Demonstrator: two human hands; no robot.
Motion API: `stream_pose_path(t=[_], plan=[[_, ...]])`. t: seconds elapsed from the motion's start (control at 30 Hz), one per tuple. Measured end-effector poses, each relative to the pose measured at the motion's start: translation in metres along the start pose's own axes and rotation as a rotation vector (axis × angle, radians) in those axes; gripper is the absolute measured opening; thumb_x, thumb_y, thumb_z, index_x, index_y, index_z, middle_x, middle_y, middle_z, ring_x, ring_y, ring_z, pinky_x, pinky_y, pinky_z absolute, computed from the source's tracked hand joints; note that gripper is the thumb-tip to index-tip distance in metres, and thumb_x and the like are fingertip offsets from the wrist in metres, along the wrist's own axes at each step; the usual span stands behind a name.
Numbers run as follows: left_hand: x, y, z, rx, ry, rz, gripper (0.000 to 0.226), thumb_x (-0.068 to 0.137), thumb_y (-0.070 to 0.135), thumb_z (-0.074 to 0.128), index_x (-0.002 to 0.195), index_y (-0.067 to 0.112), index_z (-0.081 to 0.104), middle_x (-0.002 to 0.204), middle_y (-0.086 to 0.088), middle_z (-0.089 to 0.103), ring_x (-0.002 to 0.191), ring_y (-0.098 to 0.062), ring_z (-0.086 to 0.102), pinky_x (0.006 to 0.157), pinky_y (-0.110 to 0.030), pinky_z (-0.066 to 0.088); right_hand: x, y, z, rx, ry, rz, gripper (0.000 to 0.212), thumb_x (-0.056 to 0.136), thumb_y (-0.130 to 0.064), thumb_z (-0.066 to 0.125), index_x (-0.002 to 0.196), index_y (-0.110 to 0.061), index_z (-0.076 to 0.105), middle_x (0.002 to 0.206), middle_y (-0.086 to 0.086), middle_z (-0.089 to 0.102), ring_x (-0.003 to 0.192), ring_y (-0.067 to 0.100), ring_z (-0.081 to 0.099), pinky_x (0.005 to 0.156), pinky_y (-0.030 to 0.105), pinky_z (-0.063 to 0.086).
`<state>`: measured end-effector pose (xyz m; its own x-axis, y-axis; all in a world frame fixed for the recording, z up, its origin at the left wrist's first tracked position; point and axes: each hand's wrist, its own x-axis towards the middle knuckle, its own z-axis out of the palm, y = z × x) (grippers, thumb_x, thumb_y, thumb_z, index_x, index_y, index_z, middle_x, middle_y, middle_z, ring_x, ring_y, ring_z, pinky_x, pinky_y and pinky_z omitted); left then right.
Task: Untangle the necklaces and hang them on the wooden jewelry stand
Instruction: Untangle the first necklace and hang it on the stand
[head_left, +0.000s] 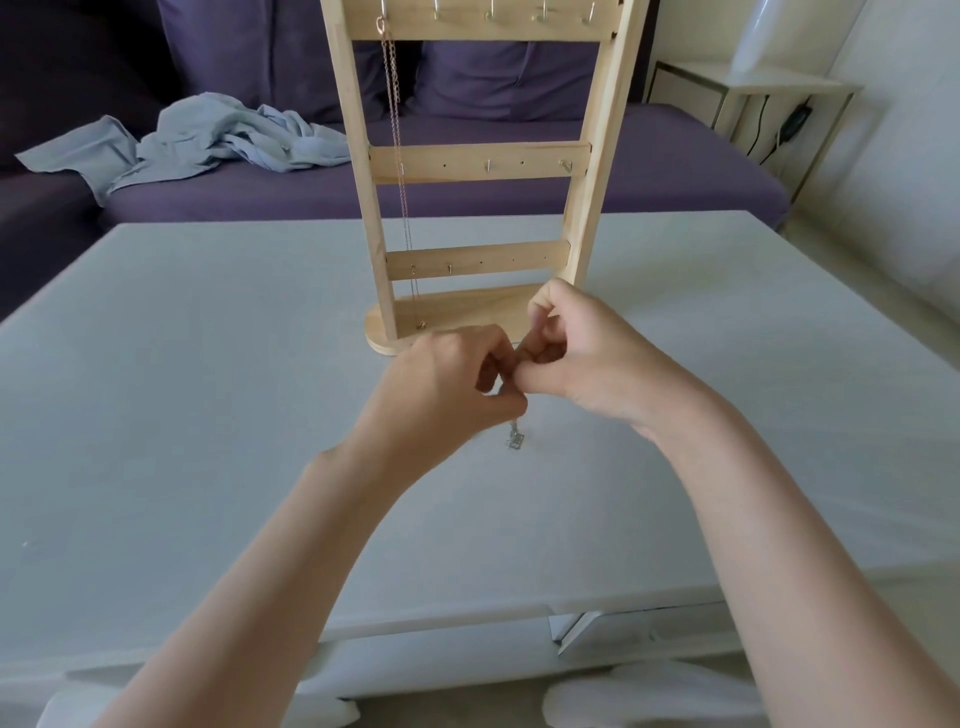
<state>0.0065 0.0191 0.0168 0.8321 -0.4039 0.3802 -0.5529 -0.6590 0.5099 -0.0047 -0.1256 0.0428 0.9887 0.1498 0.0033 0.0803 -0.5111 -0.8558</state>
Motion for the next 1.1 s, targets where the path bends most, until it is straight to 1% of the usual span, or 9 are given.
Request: stream_pose_path(t=[0.13, 0.2, 0.43, 0.57, 0.73, 0.83, 0.97, 1.03, 1.1], plan=[[0.004, -0.002, -0.011, -0.503, 0.009, -0.258, 0.022, 0.082, 0.005, 0.06, 0.066, 0.019, 0.058, 0.053, 0.013, 0.049, 0.044, -0.004, 0.036, 0.045, -0.013, 0.031, 0.0, -0.001, -0.007, 0.232, 0.088, -0.066, 0.03, 0.081, 0.002, 0.065, 0.087, -0.02, 0.046, 0.073, -0.005, 0.066, 0.065, 0.011, 0.052, 0.067, 0.021, 0.043], [0.003, -0.002, -0.015, -0.598, 0.007, -0.317, 0.023, 0.084, 0.003, 0.057, 0.066, 0.017, 0.058, 0.052, 0.015, 0.049, 0.046, -0.007, 0.033, 0.042, -0.017, 0.029, 0.0, -0.001, -0.01, 0.287, 0.087, -0.072, 0.025, 0.083, -0.001, 0.065, 0.092, -0.019, 0.05, 0.076, -0.003, 0.071, 0.068, 0.008, 0.058, 0.067, 0.018, 0.046], [0.002, -0.004, -0.014, -0.463, 0.022, -0.286, 0.022, 0.084, 0.009, 0.065, 0.065, 0.018, 0.059, 0.049, 0.014, 0.052, 0.036, -0.003, 0.04, 0.041, -0.009, 0.029, 0.002, -0.001, -0.001, 0.227, 0.115, -0.031, 0.028, 0.075, -0.006, 0.075, 0.097, -0.016, 0.059, 0.07, -0.004, 0.072, 0.067, 0.006, 0.062, 0.082, 0.028, 0.047], [0.002, -0.004, -0.014, -0.415, 0.024, -0.295, 0.018, 0.083, 0.015, 0.068, 0.067, 0.018, 0.061, 0.042, 0.019, 0.052, 0.033, -0.003, 0.043, 0.04, -0.009, 0.029, 0.003, -0.001, 0.0, 0.196, 0.137, -0.009, 0.029, 0.072, -0.005, 0.076, 0.091, -0.018, 0.059, 0.071, 0.0, 0.069, 0.067, 0.012, 0.058, 0.072, 0.027, 0.042], [0.002, 0.0, -0.016, -0.489, -0.03, -0.38, 0.015, 0.086, 0.013, 0.064, 0.071, 0.013, 0.062, 0.04, 0.013, 0.049, 0.033, -0.004, 0.037, 0.04, -0.01, 0.027, 0.004, 0.0, -0.001, 0.233, 0.066, 0.013, 0.031, 0.076, -0.002, 0.07, 0.09, -0.022, 0.051, 0.073, 0.0, 0.068, 0.065, 0.011, 0.054, 0.074, 0.028, 0.04], [0.002, -0.001, -0.018, -0.591, -0.106, -0.482, 0.014, 0.087, 0.017, 0.061, 0.075, 0.01, 0.063, 0.05, 0.002, 0.048, 0.04, -0.008, 0.038, 0.046, -0.018, 0.033, 0.003, -0.001, 0.0, 0.271, 0.031, 0.009, 0.031, 0.079, 0.003, 0.064, 0.088, -0.02, 0.046, 0.069, -0.002, 0.064, 0.063, 0.014, 0.048, 0.069, 0.023, 0.04], [0.002, -0.002, -0.018, -0.691, -0.253, -0.524, 0.023, 0.089, 0.021, 0.058, 0.085, -0.001, 0.062, 0.071, -0.007, 0.04, 0.046, -0.008, 0.038, 0.045, -0.016, 0.036, 0.003, -0.001, 0.003, 0.41, 0.022, 0.018, 0.03, 0.08, 0.01, 0.056, 0.085, -0.016, 0.041, 0.068, 0.003, 0.059, 0.067, 0.018, 0.045, 0.065, 0.024, 0.038], [0.003, -0.002, -0.017, -0.656, -0.292, -0.526, 0.026, 0.089, 0.022, 0.058, 0.085, -0.003, 0.062, 0.067, -0.005, 0.04, 0.046, -0.009, 0.037, 0.044, -0.015, 0.035, 0.003, 0.0, 0.005, 0.418, 0.018, 0.028, 0.03, 0.079, 0.011, 0.054, 0.084, -0.015, 0.039, 0.067, 0.003, 0.058, 0.065, 0.016, 0.044, 0.062, 0.024, 0.037], [0.004, -0.001, -0.015, -0.548, -0.288, -0.499, 0.02, 0.088, 0.019, 0.059, 0.074, 0.006, 0.06, 0.055, 0.002, 0.044, 0.044, -0.008, 0.038, 0.043, -0.016, 0.036, 0.004, 0.001, 0.007, 0.347, 0.026, 0.033, 0.031, 0.078, 0.009, 0.055, 0.083, -0.015, 0.038, 0.065, 0.0, 0.057, 0.066, 0.015, 0.044, 0.063, 0.025, 0.037]])
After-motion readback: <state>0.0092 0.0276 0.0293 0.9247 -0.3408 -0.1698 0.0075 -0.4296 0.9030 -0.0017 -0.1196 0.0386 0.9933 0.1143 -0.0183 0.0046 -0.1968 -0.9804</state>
